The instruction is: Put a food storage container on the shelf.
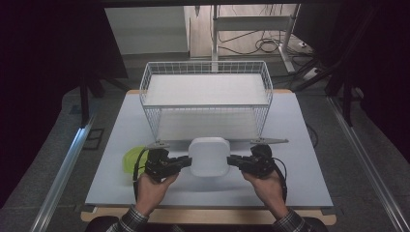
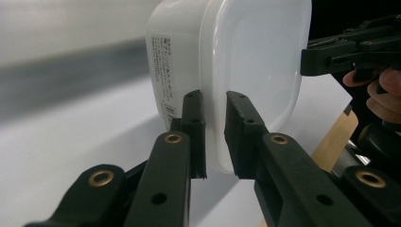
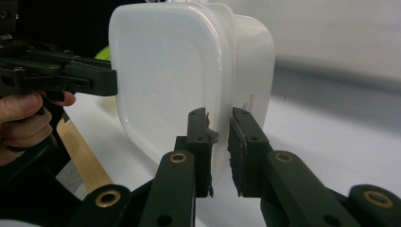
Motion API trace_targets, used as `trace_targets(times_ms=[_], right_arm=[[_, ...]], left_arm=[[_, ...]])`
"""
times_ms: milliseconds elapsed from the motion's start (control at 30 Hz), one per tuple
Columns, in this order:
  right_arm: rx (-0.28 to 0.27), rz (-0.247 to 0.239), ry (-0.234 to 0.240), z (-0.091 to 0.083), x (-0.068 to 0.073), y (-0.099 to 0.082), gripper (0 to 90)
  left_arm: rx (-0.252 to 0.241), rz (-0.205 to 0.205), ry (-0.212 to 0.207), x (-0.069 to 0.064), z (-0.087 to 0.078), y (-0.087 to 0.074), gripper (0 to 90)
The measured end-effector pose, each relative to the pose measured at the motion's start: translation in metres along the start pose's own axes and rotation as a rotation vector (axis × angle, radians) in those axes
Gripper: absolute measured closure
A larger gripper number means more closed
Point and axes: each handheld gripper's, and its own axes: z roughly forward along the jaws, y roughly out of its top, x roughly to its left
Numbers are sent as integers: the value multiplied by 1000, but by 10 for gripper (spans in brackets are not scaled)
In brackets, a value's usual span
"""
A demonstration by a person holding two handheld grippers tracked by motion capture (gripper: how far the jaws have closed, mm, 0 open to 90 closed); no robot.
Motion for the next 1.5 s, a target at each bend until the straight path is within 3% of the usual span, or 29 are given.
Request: trace_targets(times_ms=[200,700,1267,1500], right_arm=[[-46,-27,0,-9,5,18,792],[-136,-81,-2,-24,18,64,792],[-195,-132,-5,-36,33,120,791],[-217,-132,-3,-36,32,143,790]], left_arm=[[-38,35,10,-5,-10,21,795],[-116,71,10,-8,-30,63,794],[-180,102,18,-9,-53,113,794],[-193,108,25,-5,-57,136,793]])
